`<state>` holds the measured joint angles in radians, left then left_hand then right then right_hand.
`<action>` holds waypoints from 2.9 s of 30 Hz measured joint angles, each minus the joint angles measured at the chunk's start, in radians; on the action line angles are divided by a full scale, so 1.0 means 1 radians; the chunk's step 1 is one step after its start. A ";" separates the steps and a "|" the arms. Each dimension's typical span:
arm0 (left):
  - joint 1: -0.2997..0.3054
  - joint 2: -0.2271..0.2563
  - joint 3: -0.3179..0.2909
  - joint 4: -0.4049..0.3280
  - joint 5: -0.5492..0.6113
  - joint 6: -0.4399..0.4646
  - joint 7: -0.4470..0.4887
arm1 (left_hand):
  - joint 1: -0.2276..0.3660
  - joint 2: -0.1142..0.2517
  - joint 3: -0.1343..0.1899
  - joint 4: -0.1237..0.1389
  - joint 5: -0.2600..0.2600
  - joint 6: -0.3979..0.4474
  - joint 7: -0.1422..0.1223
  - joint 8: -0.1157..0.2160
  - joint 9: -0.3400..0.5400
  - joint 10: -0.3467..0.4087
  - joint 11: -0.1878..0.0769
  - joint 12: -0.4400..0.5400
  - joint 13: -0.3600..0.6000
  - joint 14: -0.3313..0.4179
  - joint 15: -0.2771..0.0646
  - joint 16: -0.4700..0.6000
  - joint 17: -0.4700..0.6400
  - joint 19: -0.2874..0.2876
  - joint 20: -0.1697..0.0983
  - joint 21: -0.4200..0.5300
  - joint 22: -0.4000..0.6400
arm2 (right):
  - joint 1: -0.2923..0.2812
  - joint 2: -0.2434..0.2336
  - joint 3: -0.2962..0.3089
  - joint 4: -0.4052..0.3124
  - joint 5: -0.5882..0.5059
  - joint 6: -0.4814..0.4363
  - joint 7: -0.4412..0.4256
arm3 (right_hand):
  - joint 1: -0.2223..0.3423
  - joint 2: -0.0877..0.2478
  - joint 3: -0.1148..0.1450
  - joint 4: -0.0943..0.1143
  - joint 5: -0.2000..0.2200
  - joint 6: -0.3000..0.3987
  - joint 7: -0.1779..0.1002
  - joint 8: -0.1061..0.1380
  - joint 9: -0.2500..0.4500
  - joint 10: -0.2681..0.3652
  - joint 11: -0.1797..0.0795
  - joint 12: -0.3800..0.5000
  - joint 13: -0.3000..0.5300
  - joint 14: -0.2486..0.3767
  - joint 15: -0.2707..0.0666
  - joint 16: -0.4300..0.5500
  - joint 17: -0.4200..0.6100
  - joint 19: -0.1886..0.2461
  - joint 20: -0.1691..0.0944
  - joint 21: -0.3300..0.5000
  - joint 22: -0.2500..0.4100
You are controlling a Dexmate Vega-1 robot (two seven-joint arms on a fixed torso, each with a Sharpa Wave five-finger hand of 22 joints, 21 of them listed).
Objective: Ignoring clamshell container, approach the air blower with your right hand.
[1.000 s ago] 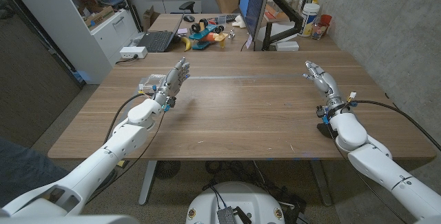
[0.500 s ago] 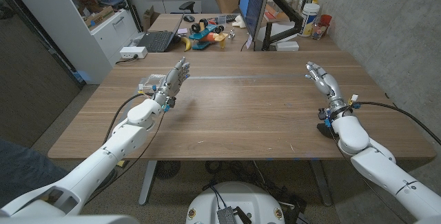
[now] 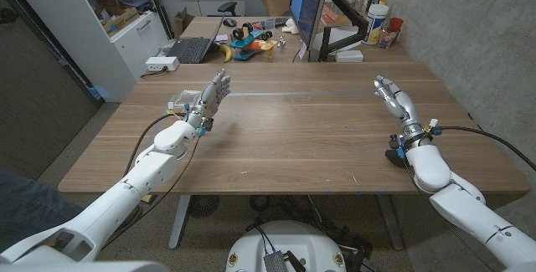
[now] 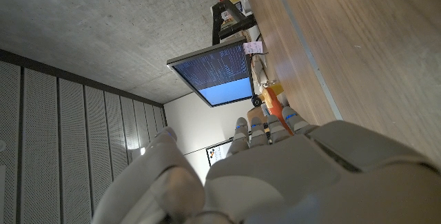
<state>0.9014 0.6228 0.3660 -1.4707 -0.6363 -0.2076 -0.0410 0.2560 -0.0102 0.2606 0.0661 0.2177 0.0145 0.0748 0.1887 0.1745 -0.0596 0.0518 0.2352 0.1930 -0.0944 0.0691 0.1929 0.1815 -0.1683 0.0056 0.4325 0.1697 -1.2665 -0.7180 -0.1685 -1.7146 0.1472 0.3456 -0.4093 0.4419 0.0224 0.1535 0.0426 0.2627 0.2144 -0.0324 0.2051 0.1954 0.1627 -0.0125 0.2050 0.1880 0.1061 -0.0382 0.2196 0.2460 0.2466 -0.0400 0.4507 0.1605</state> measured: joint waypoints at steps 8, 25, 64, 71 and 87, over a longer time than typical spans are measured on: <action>0.004 0.001 0.000 -0.014 0.000 0.004 0.007 | 0.000 0.000 0.000 0.000 0.000 0.000 0.000 0.000 0.000 0.000 0.000 -0.006 0.000 0.000 0.000 0.000 0.000 0.000 0.000 -0.004 0.000 | -0.020 0.004 0.017 -0.004 -0.020 0.011 -0.013 | 0.004 -0.004 0.000 0.000 0.001 0.000 0.000 0.000 0.000 0.000 0.000 0.000 0.000 0.003 -0.003 0.000 0.000 0.001 -0.001 -0.004 0.000; 0.009 0.008 0.007 -0.053 0.011 0.020 0.017 | 0.000 0.000 -0.003 -0.003 -0.007 0.000 0.000 0.000 0.000 0.000 0.000 -0.006 0.000 0.000 0.000 0.000 0.003 0.000 0.000 -0.011 0.000 | -0.083 -0.002 0.067 -0.034 -0.079 0.020 -0.040 | 0.017 -0.009 0.001 -0.015 0.007 -0.004 -0.004 0.000 0.000 0.005 -0.005 0.000 0.000 0.003 -0.003 0.000 -0.005 0.001 -0.001 -0.012 0.000; 0.012 0.019 0.008 -0.072 0.020 0.028 0.019 | -0.001 0.009 -0.006 -0.006 -0.007 0.018 0.007 0.004 0.000 0.000 0.000 -0.010 0.000 0.000 0.000 0.000 0.002 -0.006 0.006 -0.030 0.000 | -0.160 -0.019 0.119 -0.120 -0.249 -0.092 -0.089 | 0.042 -0.016 0.008 -0.039 0.026 0.046 -0.086 0.009 0.000 0.006 -0.049 -0.008 0.000 0.007 0.001 -0.007 -0.018 0.013 0.011 -0.053 0.000; 0.008 0.018 0.008 -0.063 0.019 0.028 0.013 | -0.001 0.009 -0.006 -0.006 -0.007 0.018 0.007 0.004 0.000 0.000 0.000 -0.010 0.000 0.000 0.000 0.000 0.002 -0.006 0.006 -0.030 0.000 | -0.166 -0.024 0.121 -0.136 -0.277 -0.119 -0.098 | 0.042 -0.016 0.008 -0.039 0.026 0.046 -0.086 0.009 0.000 0.013 -0.045 -0.008 0.000 0.014 0.001 -0.007 -0.018 0.013 0.011 -0.066 0.000; 0.001 0.018 0.008 -0.047 0.014 0.025 0.000 | -0.001 0.009 -0.006 -0.006 -0.012 0.018 0.007 0.004 0.000 0.000 0.000 -0.009 0.000 0.000 0.000 0.000 0.002 -0.006 0.006 -0.041 0.000 | -0.184 -0.048 0.118 -0.177 -0.359 -0.206 -0.124 | 0.042 -0.016 0.004 -0.043 0.026 0.059 -0.091 0.009 0.000 0.027 -0.048 0.000 0.000 0.018 -0.003 -0.007 -0.023 0.013 0.011 -0.074 0.000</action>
<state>0.9021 0.6405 0.3742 -1.5174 -0.6226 -0.1829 -0.0409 0.2545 -0.0008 0.2550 0.0605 0.2062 0.0324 0.0820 0.1925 0.1745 -0.0597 0.0518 0.2257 0.1930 -0.0945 0.0690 0.1929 0.1838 -0.1739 0.0112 0.3918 0.1696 -1.4504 -0.7655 -0.0501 -1.8915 -0.2114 0.1397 -0.5334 0.4837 0.0069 0.1577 -0.0002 0.2889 0.2738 -0.1235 0.2145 0.1956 0.1897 -0.0608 0.2051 0.1880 0.1237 -0.0412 0.2128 0.2229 0.2600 -0.0286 0.3771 0.1604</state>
